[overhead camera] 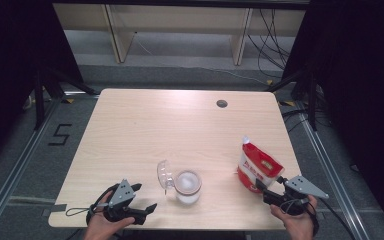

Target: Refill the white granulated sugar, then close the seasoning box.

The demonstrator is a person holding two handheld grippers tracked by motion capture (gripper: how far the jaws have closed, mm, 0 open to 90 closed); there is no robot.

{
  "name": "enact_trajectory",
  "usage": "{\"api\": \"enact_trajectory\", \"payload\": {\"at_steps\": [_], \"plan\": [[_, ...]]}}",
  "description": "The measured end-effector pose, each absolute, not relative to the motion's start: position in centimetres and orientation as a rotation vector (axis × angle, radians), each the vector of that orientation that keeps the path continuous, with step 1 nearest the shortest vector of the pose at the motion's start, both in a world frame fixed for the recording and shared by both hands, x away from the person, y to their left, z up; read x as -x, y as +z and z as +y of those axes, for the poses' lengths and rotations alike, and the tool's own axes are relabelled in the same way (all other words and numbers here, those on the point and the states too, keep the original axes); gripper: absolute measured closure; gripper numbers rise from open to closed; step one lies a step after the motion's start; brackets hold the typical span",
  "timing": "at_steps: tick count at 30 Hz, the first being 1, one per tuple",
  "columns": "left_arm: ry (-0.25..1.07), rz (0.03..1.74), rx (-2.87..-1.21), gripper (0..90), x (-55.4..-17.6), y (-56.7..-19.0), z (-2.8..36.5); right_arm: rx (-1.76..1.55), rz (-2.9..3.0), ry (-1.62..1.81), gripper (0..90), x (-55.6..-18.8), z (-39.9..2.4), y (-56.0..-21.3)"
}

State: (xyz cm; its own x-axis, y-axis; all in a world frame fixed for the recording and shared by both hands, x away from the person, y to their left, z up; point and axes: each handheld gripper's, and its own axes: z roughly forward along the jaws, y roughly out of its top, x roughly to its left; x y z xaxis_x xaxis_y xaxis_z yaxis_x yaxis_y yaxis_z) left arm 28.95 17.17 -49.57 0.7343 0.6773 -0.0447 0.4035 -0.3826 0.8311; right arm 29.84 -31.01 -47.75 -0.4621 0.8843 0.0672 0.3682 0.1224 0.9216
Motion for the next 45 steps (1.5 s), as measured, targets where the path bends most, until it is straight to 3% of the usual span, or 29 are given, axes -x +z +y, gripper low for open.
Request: {"api": "enact_trajectory", "payload": {"at_steps": [31,45], "plan": [[0.343,0.835,-1.972,17.9,-29.6,-48.9,16.8,-1.302,1.898,1.213,27.8,-25.3,-31.4,-47.7],[0.357,0.797,-1.982,26.8,-29.5,-48.4,16.6,-1.262,1.924,1.173,27.9,-25.1,-31.7,-47.7]]}}
